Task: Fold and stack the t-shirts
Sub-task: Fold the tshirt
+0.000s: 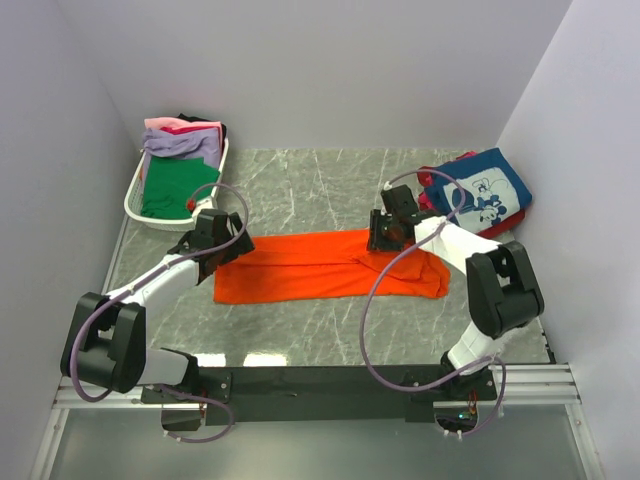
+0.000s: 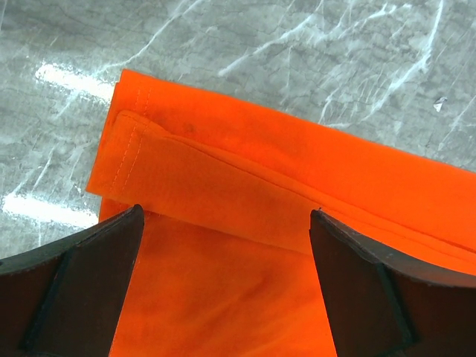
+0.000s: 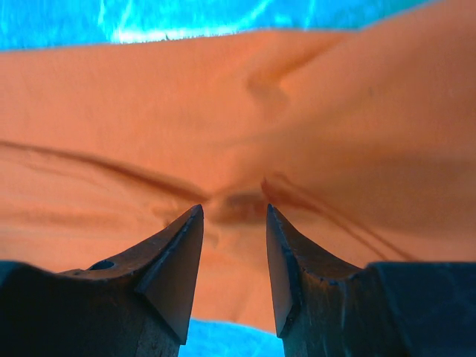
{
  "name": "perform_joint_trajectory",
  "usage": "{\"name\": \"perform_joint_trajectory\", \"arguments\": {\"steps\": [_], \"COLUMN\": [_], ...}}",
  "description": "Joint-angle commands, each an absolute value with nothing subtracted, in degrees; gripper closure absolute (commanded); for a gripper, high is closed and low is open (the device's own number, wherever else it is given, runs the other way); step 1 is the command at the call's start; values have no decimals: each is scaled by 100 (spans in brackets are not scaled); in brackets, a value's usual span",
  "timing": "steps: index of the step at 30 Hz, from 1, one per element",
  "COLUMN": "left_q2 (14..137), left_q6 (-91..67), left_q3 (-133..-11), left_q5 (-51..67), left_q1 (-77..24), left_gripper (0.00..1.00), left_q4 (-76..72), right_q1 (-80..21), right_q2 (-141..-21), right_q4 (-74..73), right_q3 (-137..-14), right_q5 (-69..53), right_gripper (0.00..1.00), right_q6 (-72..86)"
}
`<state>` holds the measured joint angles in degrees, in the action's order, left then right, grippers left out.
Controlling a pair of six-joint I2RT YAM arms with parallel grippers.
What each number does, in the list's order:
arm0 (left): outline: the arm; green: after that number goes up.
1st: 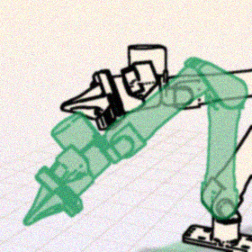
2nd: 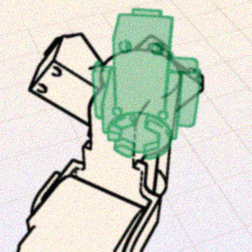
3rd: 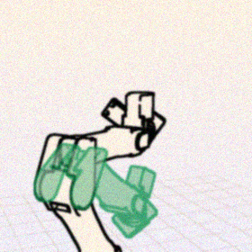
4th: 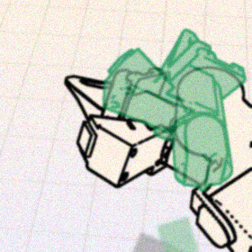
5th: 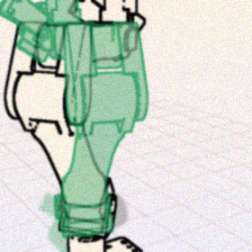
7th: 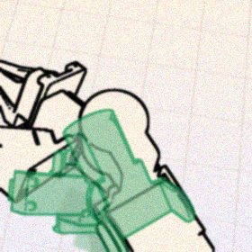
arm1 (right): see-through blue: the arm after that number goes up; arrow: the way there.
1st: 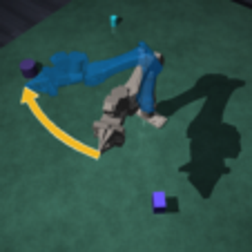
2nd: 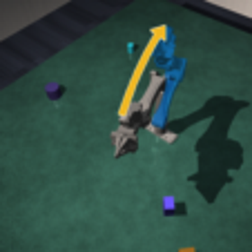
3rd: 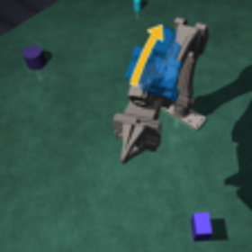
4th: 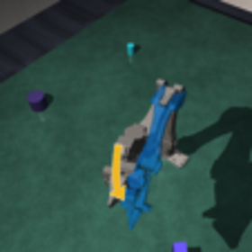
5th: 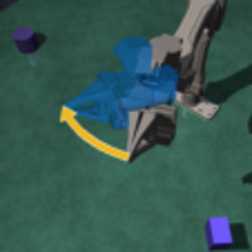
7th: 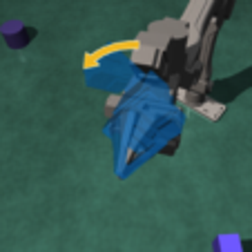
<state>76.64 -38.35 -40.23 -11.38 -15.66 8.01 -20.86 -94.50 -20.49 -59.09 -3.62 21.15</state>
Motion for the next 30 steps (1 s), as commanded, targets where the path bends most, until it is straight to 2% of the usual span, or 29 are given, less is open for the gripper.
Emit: {"name": "perform_joint_trajectory", "arguments": {"steps": [1, 7, 11, 13, 17, 20, 30], "left_q2": [7471, 7436, 7506, 7515, 7567, 7646, 7550], "left_q6": [-3788, -3779, -3788, -3788, -3779, -3788, -3806], "left_q3": [-3964, -3955, -3955, -3964, -3964, -4034, -3973], "left_q5": [-1081, -1107, -1064, -1055, -1046, -1037, -1134], "left_q1": [-1529, -1521, -1521, -1521, -1512, -1503, -1494], "left_gripper": [1, 1, 1, 1, 1, 1, 1], "left_q4": [668, 686, 668, 668, 641, 686, 773], "right_q1": [-2109, -2101, -2101, -2101, -2109, -2136, -2522], "right_q2": [-9816, -10011, -9976, -9880, -9633, -9440, -8790], "right_q4": [-1793, -1670, -1679, -1696, -1705, -1696, -1846], "right_q3": [-6249, -6188, -6100, -6073, -5968, -5819, -5441], "right_q5": [-237, -246, -220, -237, -237, -255, -106], "right_gripper": [54, 55, 60, 67, 92, 99, 100], "right_q6": [2039, 2030, 2004, 2004, 1995, 2030, 2214]}}
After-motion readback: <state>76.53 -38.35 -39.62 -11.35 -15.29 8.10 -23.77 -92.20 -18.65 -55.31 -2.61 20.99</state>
